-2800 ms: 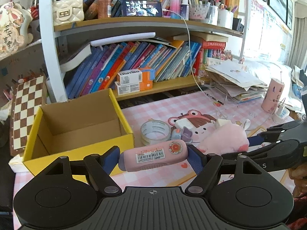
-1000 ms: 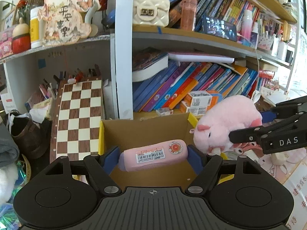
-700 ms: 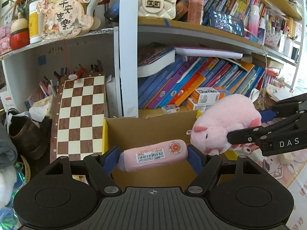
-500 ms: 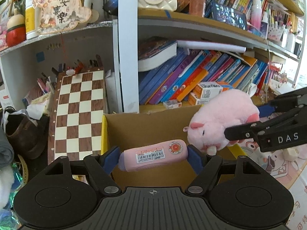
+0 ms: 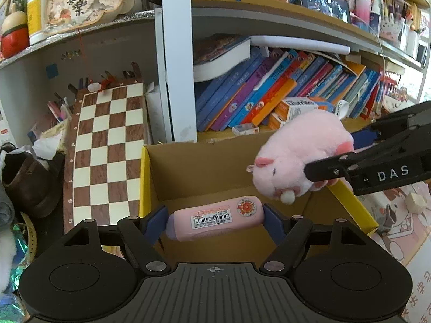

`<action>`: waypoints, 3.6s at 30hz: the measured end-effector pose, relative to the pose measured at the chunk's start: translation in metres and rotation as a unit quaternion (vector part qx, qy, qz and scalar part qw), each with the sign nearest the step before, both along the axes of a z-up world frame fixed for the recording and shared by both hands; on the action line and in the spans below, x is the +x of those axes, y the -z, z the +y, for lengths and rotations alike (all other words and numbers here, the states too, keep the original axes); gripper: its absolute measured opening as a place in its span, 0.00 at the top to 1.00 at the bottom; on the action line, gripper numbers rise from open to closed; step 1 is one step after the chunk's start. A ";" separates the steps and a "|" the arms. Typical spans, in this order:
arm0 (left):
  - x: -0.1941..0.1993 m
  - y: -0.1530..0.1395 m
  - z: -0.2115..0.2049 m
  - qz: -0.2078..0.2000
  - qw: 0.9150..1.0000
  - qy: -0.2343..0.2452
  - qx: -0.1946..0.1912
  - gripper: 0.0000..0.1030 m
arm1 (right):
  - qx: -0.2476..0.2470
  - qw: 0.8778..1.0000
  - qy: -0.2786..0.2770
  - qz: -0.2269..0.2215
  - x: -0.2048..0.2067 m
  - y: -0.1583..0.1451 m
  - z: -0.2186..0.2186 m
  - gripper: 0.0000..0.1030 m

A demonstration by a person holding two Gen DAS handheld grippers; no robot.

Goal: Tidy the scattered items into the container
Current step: 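Lower the eraser into the yellow box and open the left tool while the right tool holds the pig above, then lower the pink plush pig into the box and open the right tool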

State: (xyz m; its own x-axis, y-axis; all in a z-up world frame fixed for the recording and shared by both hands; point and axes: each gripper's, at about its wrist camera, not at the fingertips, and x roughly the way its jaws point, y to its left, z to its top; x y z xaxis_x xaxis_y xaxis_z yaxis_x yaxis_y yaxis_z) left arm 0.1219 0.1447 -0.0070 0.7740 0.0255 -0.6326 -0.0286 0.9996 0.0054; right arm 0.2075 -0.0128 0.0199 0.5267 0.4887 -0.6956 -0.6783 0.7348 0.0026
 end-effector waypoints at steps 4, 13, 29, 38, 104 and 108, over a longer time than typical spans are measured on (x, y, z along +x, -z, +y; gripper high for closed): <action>0.003 0.004 -0.001 0.005 1.000 0.004 0.004 0.25 | -0.003 1.000 -0.003 0.003 0.002 0.004 0.003 0.45; 0.006 0.009 0.001 0.011 1.000 0.004 0.002 0.25 | -0.009 1.000 -0.008 0.008 0.008 0.010 0.010 0.45; 0.007 0.011 0.002 0.011 1.000 0.005 -0.001 0.25 | -0.014 1.000 -0.025 0.012 0.009 0.014 0.020 0.45; 0.004 0.009 0.002 0.007 1.000 0.006 -0.001 0.24 | -0.014 0.999 -0.032 0.016 0.010 0.018 0.026 0.45; -0.002 0.009 0.005 0.018 1.000 0.000 0.001 0.24 | -0.026 0.996 -0.062 0.052 0.050 0.040 0.072 0.43; -0.006 0.005 0.002 0.013 1.000 0.001 0.003 0.24 | -0.025 0.997 -0.056 0.050 0.044 0.037 0.065 0.43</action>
